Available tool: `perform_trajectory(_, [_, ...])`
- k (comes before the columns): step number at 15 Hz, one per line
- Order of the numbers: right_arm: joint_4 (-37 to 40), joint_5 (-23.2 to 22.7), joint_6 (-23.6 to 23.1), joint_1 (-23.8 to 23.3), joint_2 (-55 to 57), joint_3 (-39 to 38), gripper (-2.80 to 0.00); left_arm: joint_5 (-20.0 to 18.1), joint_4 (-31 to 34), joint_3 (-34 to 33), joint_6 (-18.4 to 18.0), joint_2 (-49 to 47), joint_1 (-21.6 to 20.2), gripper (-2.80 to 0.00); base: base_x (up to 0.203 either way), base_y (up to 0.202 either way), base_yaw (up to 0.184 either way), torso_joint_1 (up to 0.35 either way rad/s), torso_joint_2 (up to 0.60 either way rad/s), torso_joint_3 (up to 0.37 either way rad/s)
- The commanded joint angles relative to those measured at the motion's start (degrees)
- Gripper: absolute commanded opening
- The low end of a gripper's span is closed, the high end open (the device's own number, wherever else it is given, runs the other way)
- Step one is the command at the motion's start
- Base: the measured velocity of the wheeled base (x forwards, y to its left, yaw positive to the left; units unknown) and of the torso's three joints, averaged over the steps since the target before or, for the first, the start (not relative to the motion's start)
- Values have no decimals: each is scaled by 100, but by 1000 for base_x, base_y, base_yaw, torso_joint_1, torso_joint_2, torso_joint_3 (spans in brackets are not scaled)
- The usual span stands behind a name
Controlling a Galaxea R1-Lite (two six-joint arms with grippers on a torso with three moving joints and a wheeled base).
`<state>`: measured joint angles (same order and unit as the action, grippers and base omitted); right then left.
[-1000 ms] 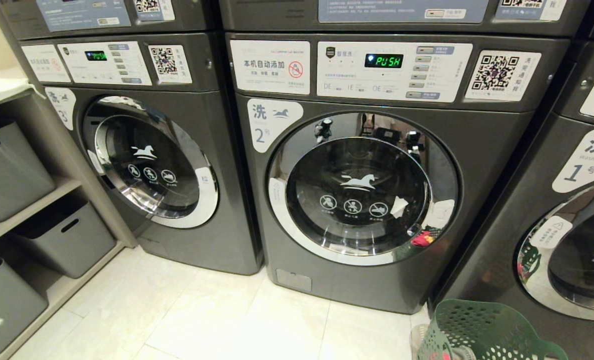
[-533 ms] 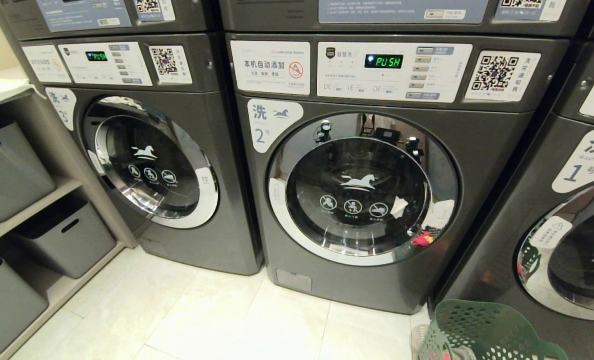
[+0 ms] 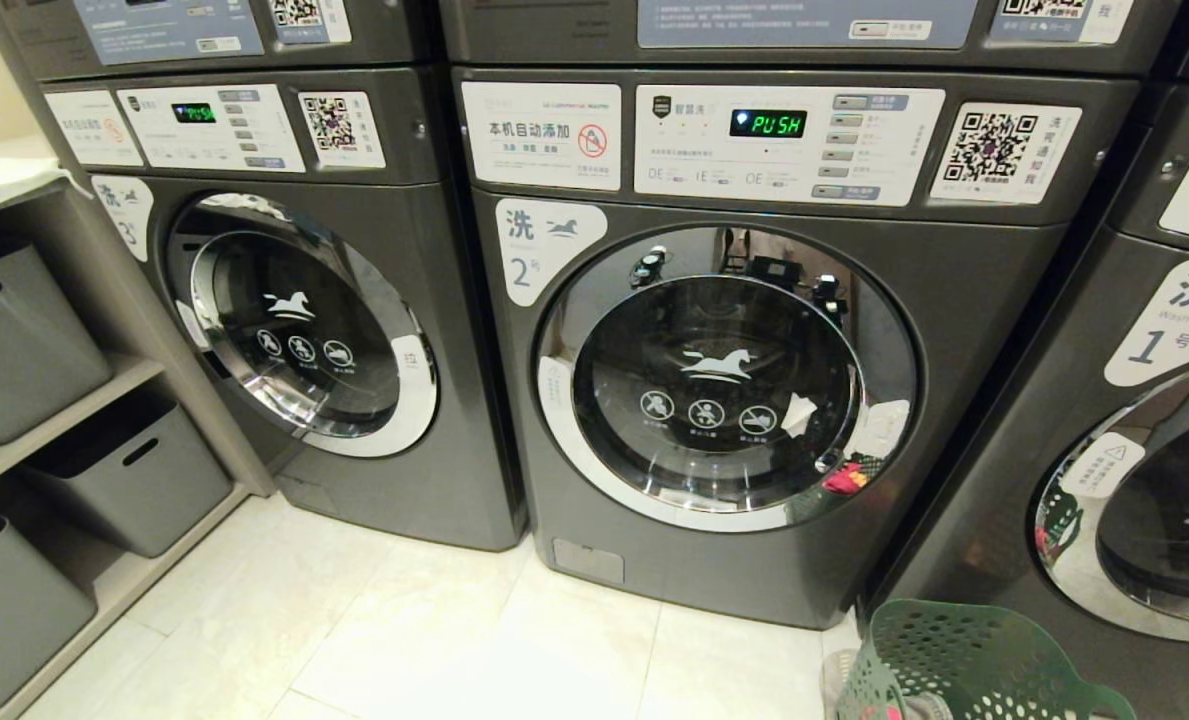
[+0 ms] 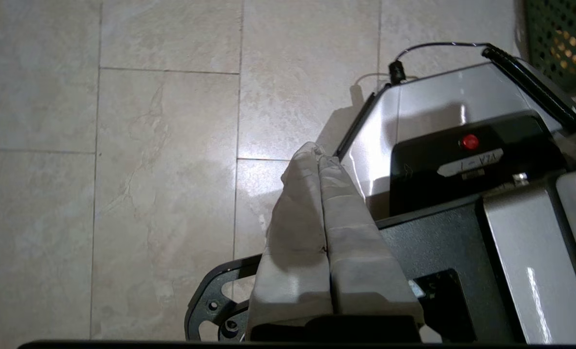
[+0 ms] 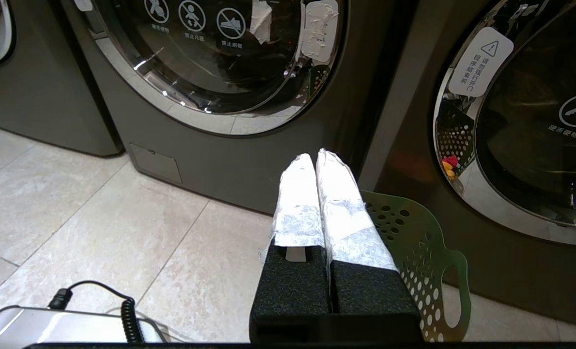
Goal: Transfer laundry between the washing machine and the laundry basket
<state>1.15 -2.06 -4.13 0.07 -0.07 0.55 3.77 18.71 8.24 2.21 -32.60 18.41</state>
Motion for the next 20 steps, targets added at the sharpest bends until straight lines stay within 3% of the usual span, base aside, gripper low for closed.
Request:
perform_trajectory(1, [8,-5,0,1,16,-2,-280,22,45,-7,1,160,-1058,-280,0,0,0,0,0,0])
perform_trajectory(5, [53,4,-9,1,16,20,-280,74,31,-21,53,1641,-1278,-280,0,0,0,0,0,0])
perform_trajectory(7, [71,4,-9,1,16,25,-280,37,42,-23,-85,1716,-1907,-280,0,0,0,0,0,0])
perform_trajectory(9, [79,4,-9,1,16,24,-280,-47,41,-38,-185,1858,-2080,-280,0,0,0,0,0,0])
perform_trajectory(12, [70,4,0,1,16,24,-280,-602,13,-73,-796,3004,-1882,-280,0,0,0,0,0,0])
perform_trajectory(14, [61,4,62,1,16,15,-280,-861,-25,-90,-1228,3276,-1811,-280,0,0,0,0,0,0])
perform_trajectory(15, [43,45,172,1,16,15,-280,-864,-29,-94,-1210,3251,-1793,-280,0,0,0,0,0,0])
perform_trajectory(17, [35,162,457,1,16,15,-280,-592,23,-82,-517,3253,-1791,-280,0,0,0,0,0,0])
perform_trajectory(18, [35,162,440,1,16,15,-280,-500,10,-85,-423,3251,-1789,-280,0,0,0,0,0,0])
perform_trajectory(20, [35,162,431,1,16,15,-280,-508,9,-94,-717,3251,-1794,-280,0,0,0,0,0,0])
